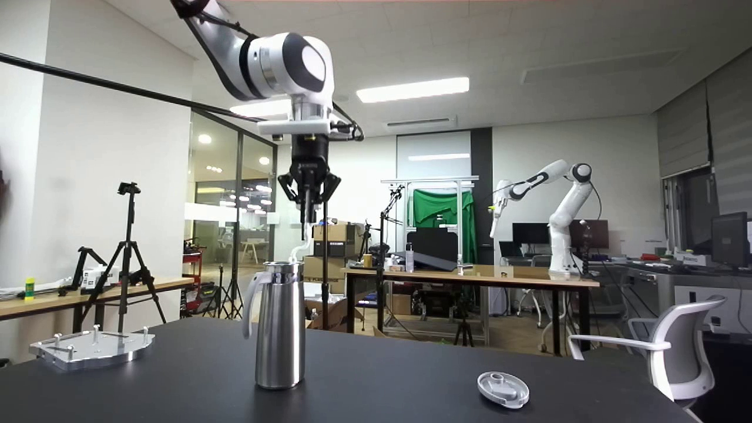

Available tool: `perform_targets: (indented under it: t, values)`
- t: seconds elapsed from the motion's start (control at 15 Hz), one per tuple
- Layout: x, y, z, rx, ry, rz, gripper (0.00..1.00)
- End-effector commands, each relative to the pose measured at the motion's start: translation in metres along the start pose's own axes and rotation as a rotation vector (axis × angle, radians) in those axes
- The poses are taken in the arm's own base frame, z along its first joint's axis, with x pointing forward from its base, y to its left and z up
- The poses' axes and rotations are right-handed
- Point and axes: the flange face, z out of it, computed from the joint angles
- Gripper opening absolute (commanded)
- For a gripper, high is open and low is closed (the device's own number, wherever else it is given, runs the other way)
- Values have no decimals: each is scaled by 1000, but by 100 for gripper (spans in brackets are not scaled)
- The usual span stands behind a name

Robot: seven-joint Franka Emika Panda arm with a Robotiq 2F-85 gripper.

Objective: Move the bottle brush up and down repeatedly in the thermos flask

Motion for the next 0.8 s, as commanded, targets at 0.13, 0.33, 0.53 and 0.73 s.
perform_targets:
  t: [0.13,0.33,0.53,0.73]
  values:
    - [-24,-25,34,-39,21,-64,4]
    - [-27,-46,-15,-54,41,-127,4]
    - [-35,-60,-71,-51,78,-169,4]
    - [-38,-56,-91,-57,100,-161,4]
